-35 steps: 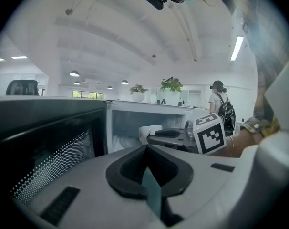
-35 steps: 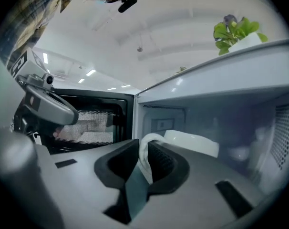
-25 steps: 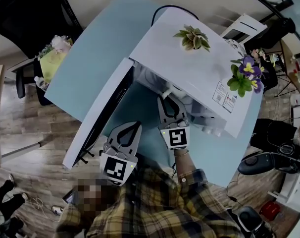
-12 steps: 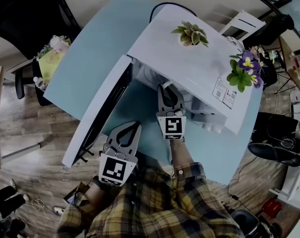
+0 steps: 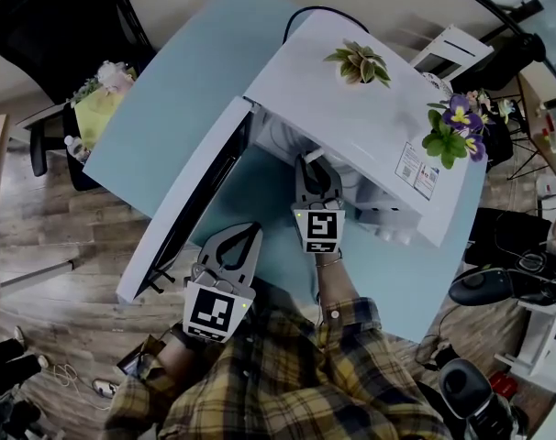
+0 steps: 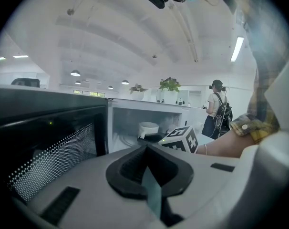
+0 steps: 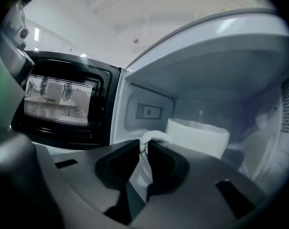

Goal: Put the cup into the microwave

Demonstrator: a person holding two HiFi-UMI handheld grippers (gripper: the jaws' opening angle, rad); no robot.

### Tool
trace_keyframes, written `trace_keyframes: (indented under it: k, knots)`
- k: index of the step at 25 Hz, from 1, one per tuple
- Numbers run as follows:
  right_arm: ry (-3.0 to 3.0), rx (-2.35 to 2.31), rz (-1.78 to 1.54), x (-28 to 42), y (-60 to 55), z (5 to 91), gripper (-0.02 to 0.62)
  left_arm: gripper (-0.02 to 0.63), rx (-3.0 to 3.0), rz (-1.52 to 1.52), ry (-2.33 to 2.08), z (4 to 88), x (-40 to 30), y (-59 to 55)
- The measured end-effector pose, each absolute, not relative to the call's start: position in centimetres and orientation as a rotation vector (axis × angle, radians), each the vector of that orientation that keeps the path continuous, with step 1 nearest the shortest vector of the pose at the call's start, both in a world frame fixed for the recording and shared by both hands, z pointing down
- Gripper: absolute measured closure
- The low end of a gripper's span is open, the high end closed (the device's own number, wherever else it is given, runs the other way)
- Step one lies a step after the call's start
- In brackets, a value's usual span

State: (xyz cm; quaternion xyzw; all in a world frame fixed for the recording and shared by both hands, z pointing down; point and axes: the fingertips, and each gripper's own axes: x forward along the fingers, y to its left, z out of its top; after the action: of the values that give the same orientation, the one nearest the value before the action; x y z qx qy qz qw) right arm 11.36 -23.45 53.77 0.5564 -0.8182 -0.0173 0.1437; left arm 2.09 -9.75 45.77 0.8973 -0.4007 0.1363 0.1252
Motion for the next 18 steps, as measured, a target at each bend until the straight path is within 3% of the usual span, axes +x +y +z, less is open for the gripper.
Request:
trace_keyframes:
  k: [5,18]
  knots:
    - [-2.370,1.553,-0.035,10.7,-23.4,53.9,0.537,0.614,2.622,0.392,-1.159,45.7,2.1,-9.4]
    - [-2.384,1.602,0.025,10.2,-22.1,53.3,0.433,0.614,2.632,0.376,-1.155,45.1,1.7,-8.8]
